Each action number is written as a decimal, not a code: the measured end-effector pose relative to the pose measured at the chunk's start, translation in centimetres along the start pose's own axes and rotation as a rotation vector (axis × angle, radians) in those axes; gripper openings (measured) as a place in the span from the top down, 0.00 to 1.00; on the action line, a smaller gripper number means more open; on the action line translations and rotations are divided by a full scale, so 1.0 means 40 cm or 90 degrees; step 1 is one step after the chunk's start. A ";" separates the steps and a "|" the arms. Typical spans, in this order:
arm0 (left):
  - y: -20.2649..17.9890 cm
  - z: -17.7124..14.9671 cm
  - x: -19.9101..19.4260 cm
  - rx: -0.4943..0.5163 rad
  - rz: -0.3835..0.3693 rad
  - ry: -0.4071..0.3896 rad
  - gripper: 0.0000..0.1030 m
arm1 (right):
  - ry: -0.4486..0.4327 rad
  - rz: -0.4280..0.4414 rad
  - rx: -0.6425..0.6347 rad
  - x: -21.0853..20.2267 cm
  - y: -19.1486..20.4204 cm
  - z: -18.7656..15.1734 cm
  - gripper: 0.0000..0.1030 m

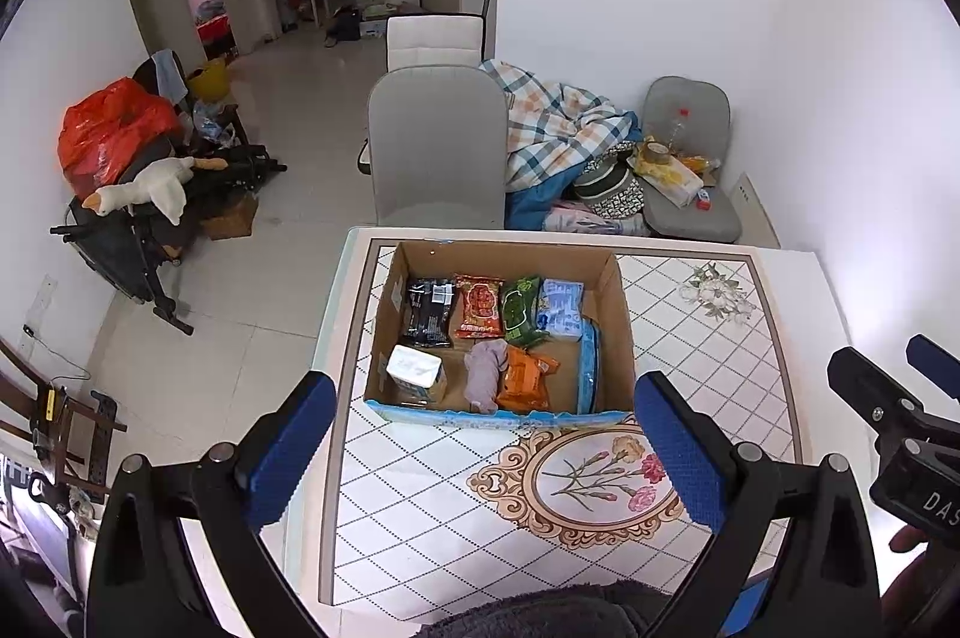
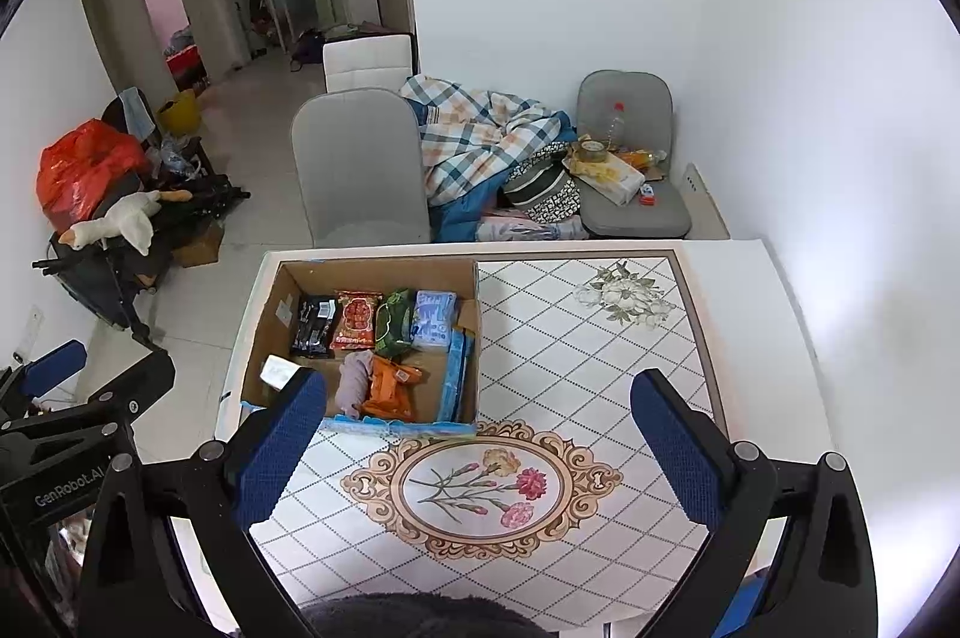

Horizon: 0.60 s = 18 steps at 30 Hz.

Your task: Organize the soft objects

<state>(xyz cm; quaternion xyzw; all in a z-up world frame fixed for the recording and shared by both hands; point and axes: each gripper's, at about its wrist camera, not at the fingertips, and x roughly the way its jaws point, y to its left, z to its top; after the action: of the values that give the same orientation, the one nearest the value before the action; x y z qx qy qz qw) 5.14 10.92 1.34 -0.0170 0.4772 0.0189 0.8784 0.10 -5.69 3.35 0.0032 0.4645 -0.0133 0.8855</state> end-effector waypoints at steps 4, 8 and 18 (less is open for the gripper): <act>0.004 0.000 -0.006 -0.003 0.003 -0.005 0.01 | 0.002 -0.003 -0.003 0.000 0.001 -0.004 0.00; 0.011 -0.001 -0.010 -0.013 0.012 -0.011 0.01 | 0.001 -0.007 -0.003 -0.004 -0.001 -0.005 0.00; 0.008 -0.006 -0.007 -0.012 0.021 -0.007 0.01 | 0.000 -0.006 -0.004 0.002 -0.009 -0.004 0.00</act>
<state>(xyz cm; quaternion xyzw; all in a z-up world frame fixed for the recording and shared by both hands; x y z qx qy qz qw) 4.77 11.22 1.44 -0.0172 0.4725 0.0378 0.8803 -0.02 -6.06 3.20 -0.0018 0.4644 -0.0159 0.8855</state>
